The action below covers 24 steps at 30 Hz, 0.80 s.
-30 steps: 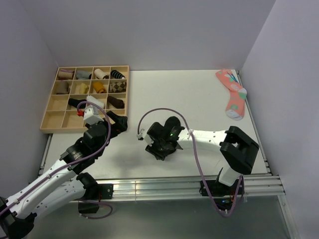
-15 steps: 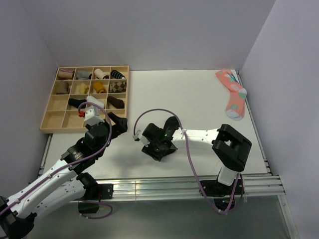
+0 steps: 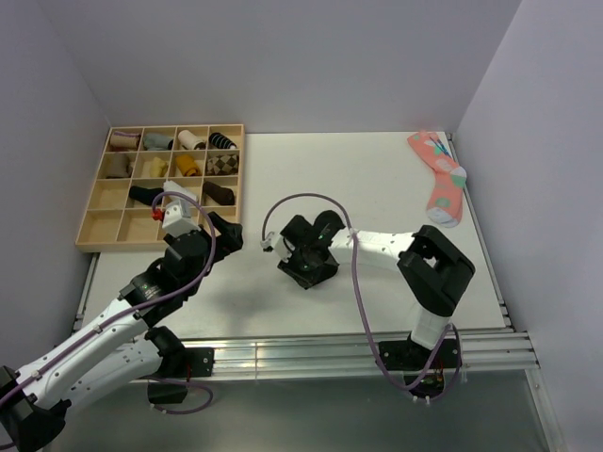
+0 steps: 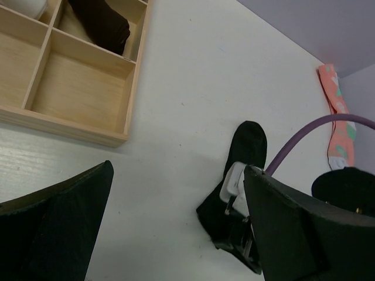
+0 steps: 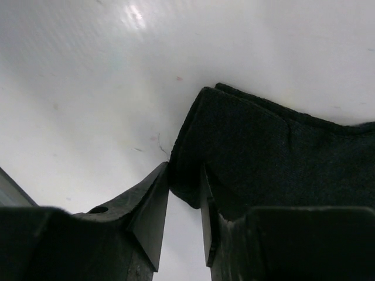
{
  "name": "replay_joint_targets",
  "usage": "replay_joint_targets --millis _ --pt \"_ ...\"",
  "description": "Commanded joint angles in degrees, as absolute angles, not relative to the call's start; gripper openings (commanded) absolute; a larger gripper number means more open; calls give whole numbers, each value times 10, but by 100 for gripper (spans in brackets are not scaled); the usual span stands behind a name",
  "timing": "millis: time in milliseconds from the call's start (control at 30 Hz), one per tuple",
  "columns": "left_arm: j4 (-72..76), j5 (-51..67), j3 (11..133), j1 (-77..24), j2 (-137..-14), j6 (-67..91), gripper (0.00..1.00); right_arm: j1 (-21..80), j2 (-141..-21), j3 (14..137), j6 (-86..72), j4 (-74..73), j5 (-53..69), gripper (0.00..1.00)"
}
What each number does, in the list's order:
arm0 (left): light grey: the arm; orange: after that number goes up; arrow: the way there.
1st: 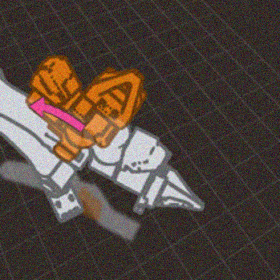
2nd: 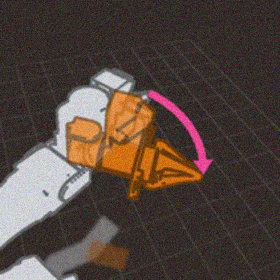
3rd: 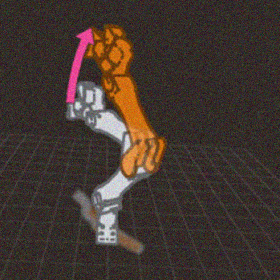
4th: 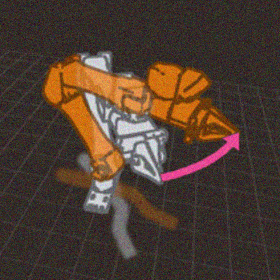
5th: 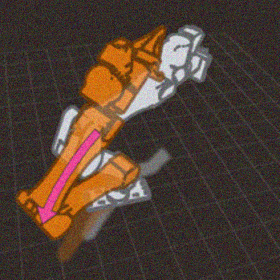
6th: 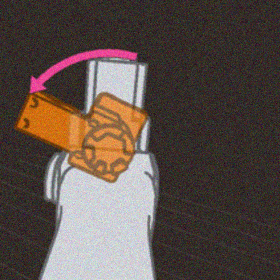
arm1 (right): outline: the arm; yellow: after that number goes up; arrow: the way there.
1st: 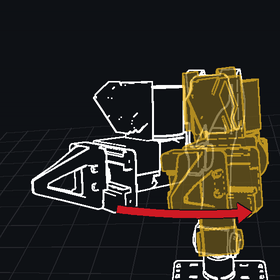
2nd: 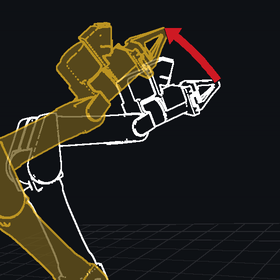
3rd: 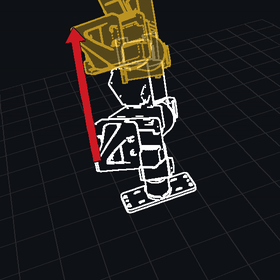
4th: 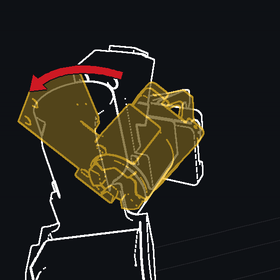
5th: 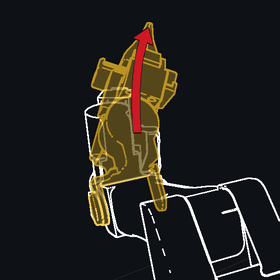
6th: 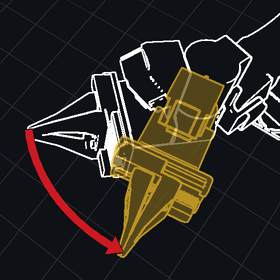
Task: Roll the socks
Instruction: Move the sock to the center of the board, then adjust the sock at the center of the board.
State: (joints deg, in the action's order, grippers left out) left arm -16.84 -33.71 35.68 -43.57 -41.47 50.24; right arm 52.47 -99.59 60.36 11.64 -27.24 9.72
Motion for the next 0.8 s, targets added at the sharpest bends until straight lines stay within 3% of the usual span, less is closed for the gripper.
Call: replay_joint_targets --millis 0,167,400,533,767 --pt "-146 -337 358 -433 -415 491 100 472 -999 635 196 -314 166 33" --pt "-140 -335 355 -433 -421 493 100 427 -988 630 251 -335 213 33" --pt "-133 -329 358 -433 -442 496 100 421 -930 621 237 -326 207 45" --pt "-129 -325 357 -433 -443 497 100 421 -901 617 221 -309 186 47" --pt "-129 -323 359 -433 -444 497 99 447 -918 605 185 -282 130 38"
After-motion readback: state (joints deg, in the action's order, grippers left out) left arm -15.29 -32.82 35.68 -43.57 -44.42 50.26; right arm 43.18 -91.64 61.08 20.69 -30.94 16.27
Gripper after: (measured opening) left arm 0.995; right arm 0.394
